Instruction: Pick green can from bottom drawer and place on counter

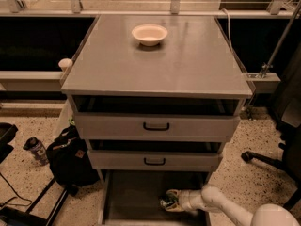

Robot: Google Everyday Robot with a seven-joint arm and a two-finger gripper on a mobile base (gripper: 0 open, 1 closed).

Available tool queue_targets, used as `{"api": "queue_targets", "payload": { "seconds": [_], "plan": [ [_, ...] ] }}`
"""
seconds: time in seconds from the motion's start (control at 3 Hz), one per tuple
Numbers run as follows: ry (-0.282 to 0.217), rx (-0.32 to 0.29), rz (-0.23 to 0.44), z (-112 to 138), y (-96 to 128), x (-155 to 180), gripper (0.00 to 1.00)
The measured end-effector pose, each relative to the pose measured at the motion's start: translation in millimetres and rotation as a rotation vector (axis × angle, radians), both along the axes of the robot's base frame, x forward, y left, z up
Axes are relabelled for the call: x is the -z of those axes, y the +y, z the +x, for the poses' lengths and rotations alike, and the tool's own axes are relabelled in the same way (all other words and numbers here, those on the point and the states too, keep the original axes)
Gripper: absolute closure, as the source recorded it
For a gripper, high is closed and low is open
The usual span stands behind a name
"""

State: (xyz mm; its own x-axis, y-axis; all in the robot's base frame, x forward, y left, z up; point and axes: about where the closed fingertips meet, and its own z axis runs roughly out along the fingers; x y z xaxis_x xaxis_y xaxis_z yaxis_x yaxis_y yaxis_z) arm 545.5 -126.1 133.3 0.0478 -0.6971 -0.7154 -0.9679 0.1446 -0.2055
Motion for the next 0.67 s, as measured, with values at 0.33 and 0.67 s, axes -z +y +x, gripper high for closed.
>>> {"api": "queue_targets", "payload": {
  "seconds": [0.33, 0.67],
  "plan": [
    [0.000, 0.000, 0.000, 0.0, 0.0, 0.0, 1.00],
    [-0.019, 0.023, 0.011, -6.7, -9.5, -23.7, 1.00]
  ]
}}
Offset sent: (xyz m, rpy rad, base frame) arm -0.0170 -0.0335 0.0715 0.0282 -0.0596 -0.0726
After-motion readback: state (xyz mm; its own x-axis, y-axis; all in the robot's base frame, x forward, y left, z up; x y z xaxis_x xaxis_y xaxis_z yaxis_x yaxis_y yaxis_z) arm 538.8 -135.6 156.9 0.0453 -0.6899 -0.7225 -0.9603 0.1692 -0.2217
